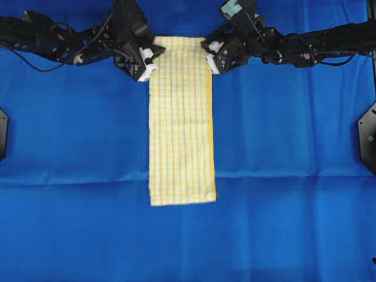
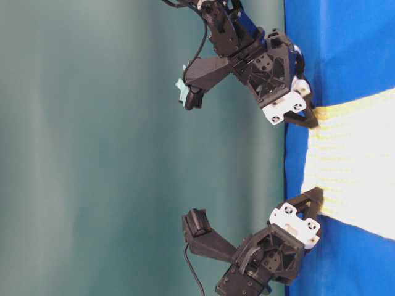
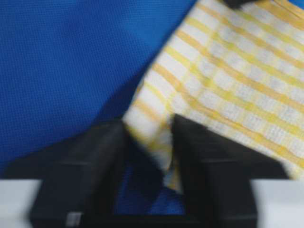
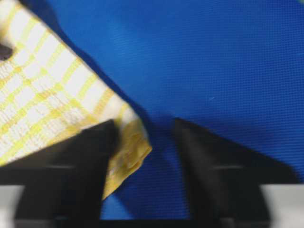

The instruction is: Fold the yellow towel.

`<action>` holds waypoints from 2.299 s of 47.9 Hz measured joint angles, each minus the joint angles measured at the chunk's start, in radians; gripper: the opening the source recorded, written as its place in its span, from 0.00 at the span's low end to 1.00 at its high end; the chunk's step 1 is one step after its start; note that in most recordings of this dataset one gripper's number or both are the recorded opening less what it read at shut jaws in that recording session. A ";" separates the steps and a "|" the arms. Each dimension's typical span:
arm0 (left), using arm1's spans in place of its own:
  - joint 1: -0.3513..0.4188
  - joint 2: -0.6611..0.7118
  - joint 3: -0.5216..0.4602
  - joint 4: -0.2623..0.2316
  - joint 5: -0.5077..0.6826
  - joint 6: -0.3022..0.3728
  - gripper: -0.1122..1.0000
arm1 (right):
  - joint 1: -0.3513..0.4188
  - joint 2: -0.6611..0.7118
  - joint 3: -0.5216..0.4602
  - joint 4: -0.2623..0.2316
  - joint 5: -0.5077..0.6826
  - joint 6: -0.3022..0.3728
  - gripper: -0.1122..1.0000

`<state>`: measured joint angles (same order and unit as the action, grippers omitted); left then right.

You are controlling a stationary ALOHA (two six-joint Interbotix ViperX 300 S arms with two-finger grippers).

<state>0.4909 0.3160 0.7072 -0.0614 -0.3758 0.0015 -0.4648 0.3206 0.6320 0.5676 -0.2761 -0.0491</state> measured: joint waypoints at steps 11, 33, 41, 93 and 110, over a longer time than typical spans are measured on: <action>0.000 0.005 -0.005 0.003 -0.005 0.003 0.13 | 0.018 0.005 -0.003 0.002 -0.026 -0.008 0.15; 0.017 -0.034 0.003 0.005 0.017 0.044 0.13 | 0.025 -0.015 0.005 -0.006 -0.048 -0.032 0.15; 0.020 -0.112 0.017 0.005 0.043 0.046 0.13 | 0.026 -0.071 0.009 -0.008 -0.041 -0.063 0.15; -0.193 -0.255 0.166 -0.006 -0.017 -0.040 0.13 | 0.195 -0.222 0.094 -0.011 -0.025 -0.074 0.15; -0.407 -0.272 0.206 -0.008 -0.086 -0.181 0.13 | 0.345 -0.282 0.175 0.008 -0.026 -0.063 0.15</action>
<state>0.0844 0.0445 0.9127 -0.0690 -0.4617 -0.1795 -0.1197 0.0383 0.8069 0.5752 -0.3022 -0.1120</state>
